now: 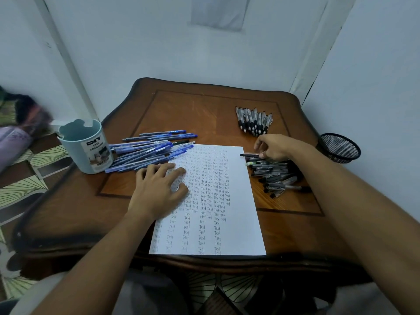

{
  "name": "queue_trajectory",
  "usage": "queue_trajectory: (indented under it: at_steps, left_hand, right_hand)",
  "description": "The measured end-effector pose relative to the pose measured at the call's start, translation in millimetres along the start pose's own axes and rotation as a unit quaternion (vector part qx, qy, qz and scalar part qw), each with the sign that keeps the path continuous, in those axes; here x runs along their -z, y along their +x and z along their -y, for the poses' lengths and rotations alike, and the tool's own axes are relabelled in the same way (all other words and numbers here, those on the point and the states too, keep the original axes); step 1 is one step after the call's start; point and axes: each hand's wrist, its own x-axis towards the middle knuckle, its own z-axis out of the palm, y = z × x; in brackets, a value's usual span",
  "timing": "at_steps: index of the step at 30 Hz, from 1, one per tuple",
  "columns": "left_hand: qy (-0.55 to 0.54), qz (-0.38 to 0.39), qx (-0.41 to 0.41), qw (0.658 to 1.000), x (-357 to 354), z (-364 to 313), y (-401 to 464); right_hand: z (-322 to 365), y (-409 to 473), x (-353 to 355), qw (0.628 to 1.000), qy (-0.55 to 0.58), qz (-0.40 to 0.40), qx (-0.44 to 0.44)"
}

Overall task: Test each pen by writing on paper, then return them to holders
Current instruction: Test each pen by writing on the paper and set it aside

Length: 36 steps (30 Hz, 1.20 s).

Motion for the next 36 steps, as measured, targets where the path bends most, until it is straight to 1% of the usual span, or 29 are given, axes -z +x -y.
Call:
queue_trajectory:
  at_steps: [4,13,16,20,22,24,25,27,29,31,32,34,35,36]
  left_hand:
    - [0.001,-0.003,0.001,1.0,-0.4,0.4,0.2]
    - [0.003,-0.002,0.0,1.0,-1.5,1.1,-1.1]
    - [0.003,-0.005,0.002,1.0,-0.7,0.6,-0.9]
    - [0.004,-0.003,0.002,1.0,1.3,0.0,-1.4]
    - [0.008,-0.003,0.003,1.0,1.1,0.0,-1.5]
    - [0.011,0.0,0.004,1.0,0.6,0.4,-1.4]
    - [0.01,0.001,0.005,1.0,0.6,0.6,-1.3]
    - [0.008,0.002,0.005,1.0,1.0,0.3,-1.2]
    - [0.011,0.002,0.004,1.0,1.6,-0.3,-0.8]
    - [0.011,0.001,0.004,1.0,1.6,-0.4,-0.4]
    - [0.011,-0.001,0.004,1.0,1.7,-0.6,0.0]
    - [0.009,-0.001,0.003,1.0,1.2,-0.2,0.0]
    - [0.009,0.0,0.003,1.0,0.9,0.0,-0.1]
    - [0.009,0.001,0.003,1.0,0.8,-0.2,-0.1]
  right_hand:
    - [1.1,0.6,-0.3,1.0,-0.01,0.018,0.0]
    - [-1.0,-7.3,2.4,0.999,-0.02,-0.016,0.032]
    - [2.4,-12.1,5.1,0.996,-0.029,-0.064,0.049]
    - [9.2,-20.5,6.4,0.98,-0.003,-0.153,0.124]
    - [12.7,-24.2,3.8,0.972,0.024,-0.183,0.146]
    - [16.2,-27.7,-3.4,0.962,0.091,-0.211,0.145]
    - [18.3,-29.6,-8.5,0.954,0.15,-0.223,0.133]
    - [22.1,-31.5,-18.5,0.924,0.276,-0.246,0.098]
    - [25.7,-33.1,-26.8,0.893,0.358,-0.263,0.066]
    - [32.9,-38.0,-30.2,0.862,0.44,-0.248,0.042]
    - [36.8,-41.3,-30.5,0.835,0.5,-0.227,0.035]
    - [42.2,-49.6,-29.7,0.755,0.632,-0.174,0.034]
    - [43.7,-53.8,-30.0,0.725,0.67,-0.158,0.04]
    - [44.2,-57.6,-30.8,0.715,0.68,-0.151,0.048]
